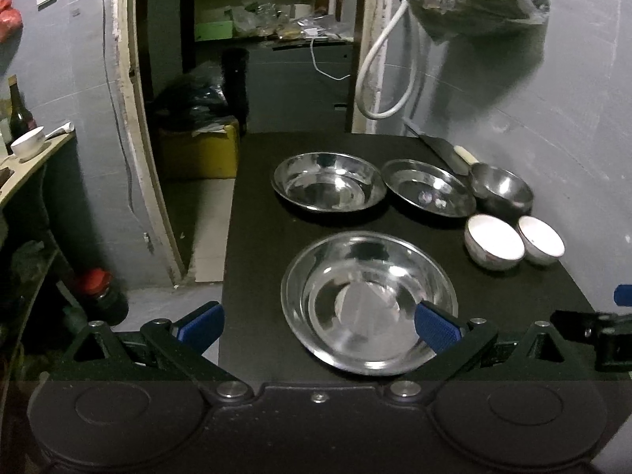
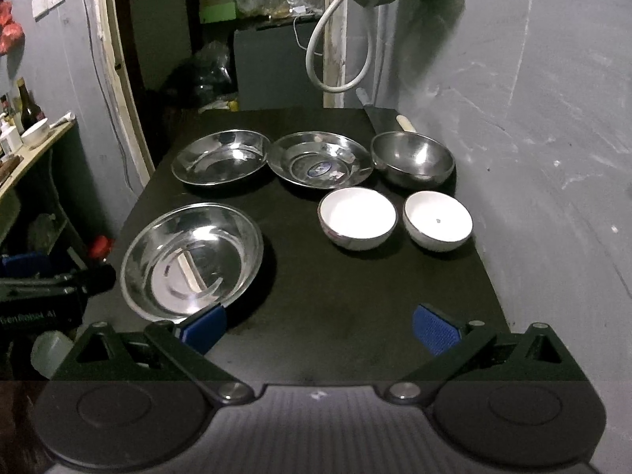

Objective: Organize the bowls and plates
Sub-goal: 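Move the left tool toward the rim of the large steel basin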

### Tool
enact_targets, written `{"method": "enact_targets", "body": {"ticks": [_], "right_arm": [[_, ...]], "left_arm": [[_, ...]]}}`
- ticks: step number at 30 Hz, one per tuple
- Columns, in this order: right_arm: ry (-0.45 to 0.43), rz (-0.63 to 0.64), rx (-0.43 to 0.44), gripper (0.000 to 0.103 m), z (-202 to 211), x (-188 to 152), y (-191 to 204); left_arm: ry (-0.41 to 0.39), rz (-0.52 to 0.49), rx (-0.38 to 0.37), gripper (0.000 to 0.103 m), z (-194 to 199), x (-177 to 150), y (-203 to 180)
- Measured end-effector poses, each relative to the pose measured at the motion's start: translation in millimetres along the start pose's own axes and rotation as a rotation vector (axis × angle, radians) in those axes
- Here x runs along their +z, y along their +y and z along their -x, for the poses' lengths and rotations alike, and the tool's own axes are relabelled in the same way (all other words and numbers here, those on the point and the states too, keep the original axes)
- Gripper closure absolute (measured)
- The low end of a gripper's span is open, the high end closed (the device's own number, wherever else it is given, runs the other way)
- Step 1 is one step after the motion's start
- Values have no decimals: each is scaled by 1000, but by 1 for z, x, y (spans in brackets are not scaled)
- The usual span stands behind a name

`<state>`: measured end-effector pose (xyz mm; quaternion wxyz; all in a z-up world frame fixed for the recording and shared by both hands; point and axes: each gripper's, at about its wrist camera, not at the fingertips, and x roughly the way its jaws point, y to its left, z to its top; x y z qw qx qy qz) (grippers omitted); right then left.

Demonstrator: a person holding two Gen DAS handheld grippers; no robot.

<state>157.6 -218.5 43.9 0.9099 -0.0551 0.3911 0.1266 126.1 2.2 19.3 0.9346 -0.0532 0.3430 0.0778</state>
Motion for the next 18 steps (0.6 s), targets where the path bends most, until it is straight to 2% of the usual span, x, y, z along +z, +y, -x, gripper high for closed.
{"method": "enact_targets", "body": {"ticks": [9, 18], "right_arm": [[43, 1, 46, 0, -24, 20, -11], [76, 7, 43, 0, -36, 36, -4]], "left_arm": [[17, 5, 53, 1, -13, 21, -9], [26, 16, 77, 1, -24, 39, 1]]}}
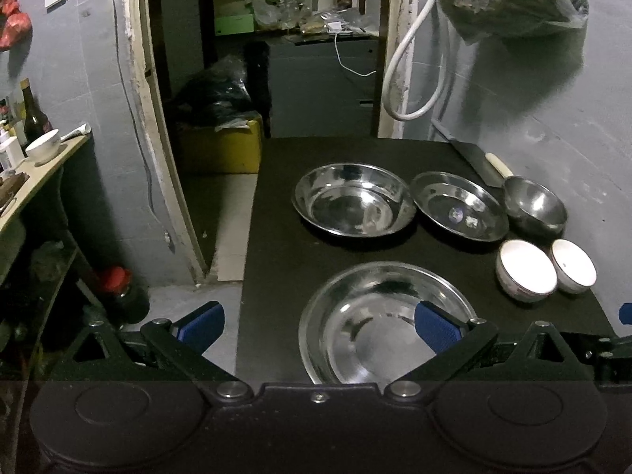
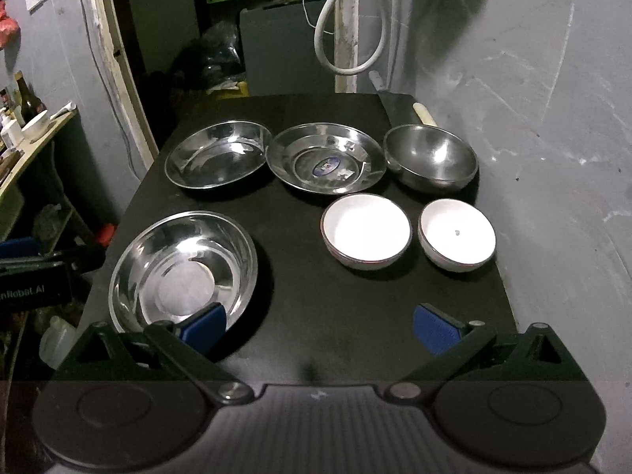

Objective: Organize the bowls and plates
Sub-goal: 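Move the left tool toward the rim of the large steel basin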

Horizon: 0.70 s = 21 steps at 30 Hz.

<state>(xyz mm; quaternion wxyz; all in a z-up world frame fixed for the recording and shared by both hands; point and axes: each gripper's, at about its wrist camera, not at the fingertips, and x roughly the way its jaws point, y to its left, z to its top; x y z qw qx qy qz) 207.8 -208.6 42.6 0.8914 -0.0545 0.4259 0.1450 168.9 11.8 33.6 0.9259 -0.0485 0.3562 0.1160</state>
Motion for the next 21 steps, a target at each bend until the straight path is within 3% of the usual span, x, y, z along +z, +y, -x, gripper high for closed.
{"method": "enact_targets", "body": {"ticks": [21], "right_arm": [[41, -57, -155, 0, -42, 54, 47]], "left_arm": [[5, -89, -127, 1, -87, 59, 48]]}}
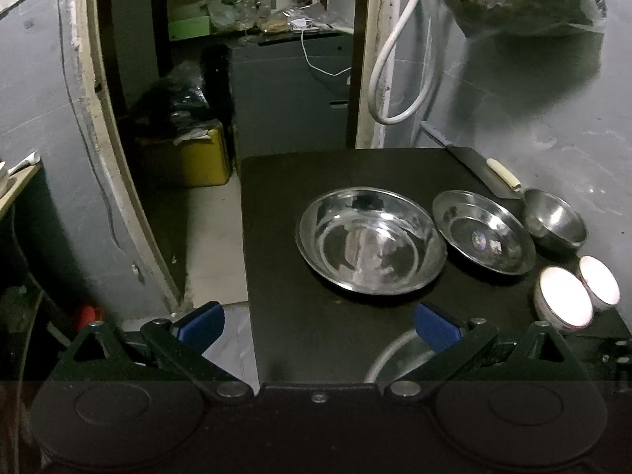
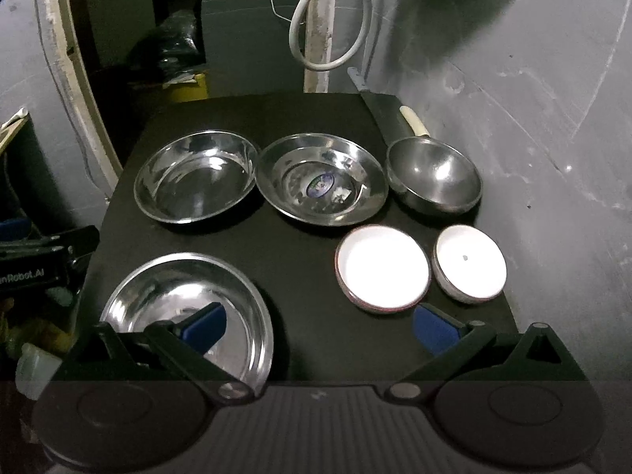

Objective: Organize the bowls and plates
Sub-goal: 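Move the left tool toward the rim of the large steel basin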

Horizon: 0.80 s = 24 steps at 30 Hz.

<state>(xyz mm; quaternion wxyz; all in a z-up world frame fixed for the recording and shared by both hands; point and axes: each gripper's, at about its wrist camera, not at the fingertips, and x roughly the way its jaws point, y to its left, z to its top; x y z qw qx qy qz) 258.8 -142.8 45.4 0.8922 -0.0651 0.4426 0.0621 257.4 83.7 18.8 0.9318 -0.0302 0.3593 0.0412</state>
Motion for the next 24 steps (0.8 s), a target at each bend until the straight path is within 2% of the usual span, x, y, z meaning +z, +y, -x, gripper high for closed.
{"method": "enact_targets", "body": {"ticks": [12, 24], "right_arm": [[-9, 16, -5, 0, -30, 22, 18], [-32, 45, 15, 0, -53, 44, 33]], "left_arm": [[20, -35, 20, 1, -40, 30, 12], [49, -23, 41, 1, -72, 47, 24]]}}
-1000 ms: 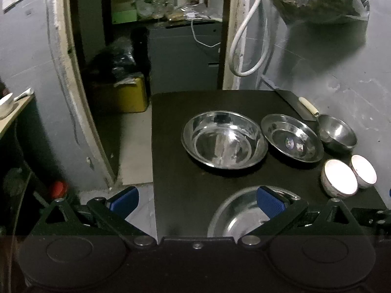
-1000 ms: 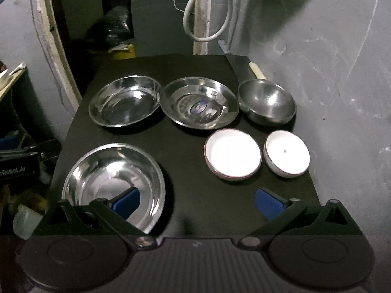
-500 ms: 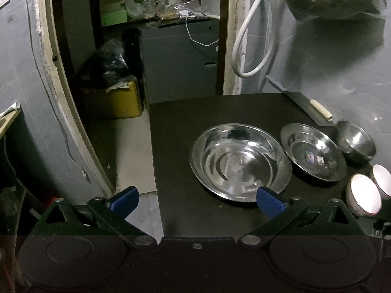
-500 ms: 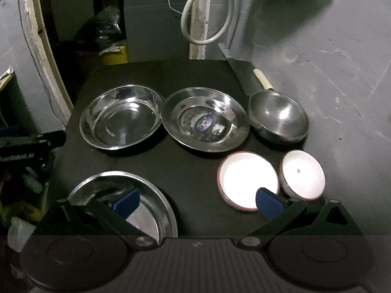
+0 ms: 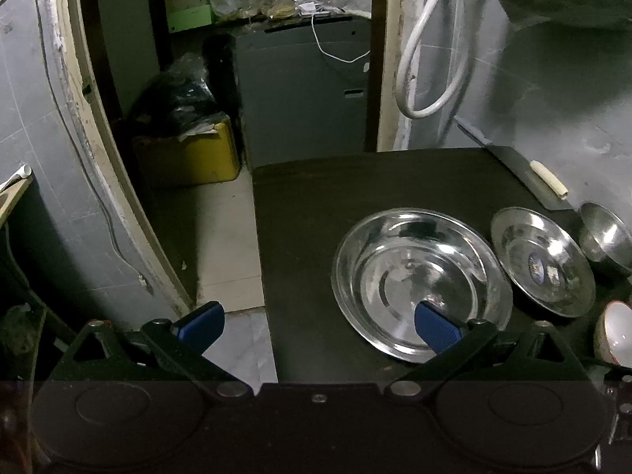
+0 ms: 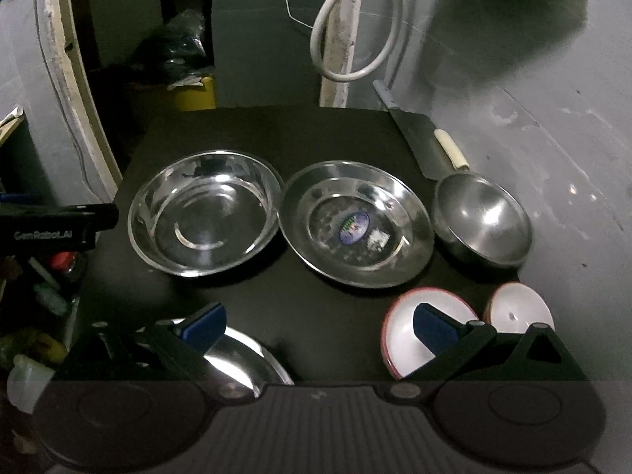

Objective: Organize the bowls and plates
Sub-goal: 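Move the left tool toward the rim of the large steel basin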

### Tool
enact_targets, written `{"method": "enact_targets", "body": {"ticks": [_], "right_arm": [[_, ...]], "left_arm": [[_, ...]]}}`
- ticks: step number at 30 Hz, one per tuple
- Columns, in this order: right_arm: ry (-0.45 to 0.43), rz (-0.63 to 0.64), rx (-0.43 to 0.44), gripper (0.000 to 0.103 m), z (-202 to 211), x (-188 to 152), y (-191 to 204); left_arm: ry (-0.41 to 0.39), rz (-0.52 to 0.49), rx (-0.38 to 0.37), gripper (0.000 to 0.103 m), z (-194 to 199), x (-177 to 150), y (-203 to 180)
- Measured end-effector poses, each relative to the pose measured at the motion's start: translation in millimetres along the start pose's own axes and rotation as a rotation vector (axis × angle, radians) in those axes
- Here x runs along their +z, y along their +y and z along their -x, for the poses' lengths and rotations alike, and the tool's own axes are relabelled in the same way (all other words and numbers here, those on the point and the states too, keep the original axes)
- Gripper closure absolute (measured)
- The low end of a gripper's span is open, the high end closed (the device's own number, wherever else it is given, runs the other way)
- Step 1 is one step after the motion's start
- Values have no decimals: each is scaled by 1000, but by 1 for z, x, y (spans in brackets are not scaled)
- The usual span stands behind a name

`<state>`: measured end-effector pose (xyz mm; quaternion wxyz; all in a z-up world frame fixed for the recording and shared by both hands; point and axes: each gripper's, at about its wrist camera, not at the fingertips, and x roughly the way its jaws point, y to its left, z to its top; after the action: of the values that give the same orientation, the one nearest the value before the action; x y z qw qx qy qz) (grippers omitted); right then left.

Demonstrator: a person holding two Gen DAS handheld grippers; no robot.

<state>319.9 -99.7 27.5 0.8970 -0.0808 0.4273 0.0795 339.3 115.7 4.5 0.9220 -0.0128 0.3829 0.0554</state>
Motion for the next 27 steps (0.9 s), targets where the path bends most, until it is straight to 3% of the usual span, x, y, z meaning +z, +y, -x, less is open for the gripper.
{"method": "enact_targets", "body": {"ticks": [13, 21, 27], "right_arm": [[-83, -12, 117, 0, -20, 10, 7], [-85, -66, 212, 0, -36, 12, 10], [-54, -96, 224, 6, -50, 12, 14]], "left_arm": [[15, -16, -9, 1, -33, 18, 9], [51, -33, -52, 1, -60, 29, 6], [79, -50, -80, 1, -77, 32, 3]]}}
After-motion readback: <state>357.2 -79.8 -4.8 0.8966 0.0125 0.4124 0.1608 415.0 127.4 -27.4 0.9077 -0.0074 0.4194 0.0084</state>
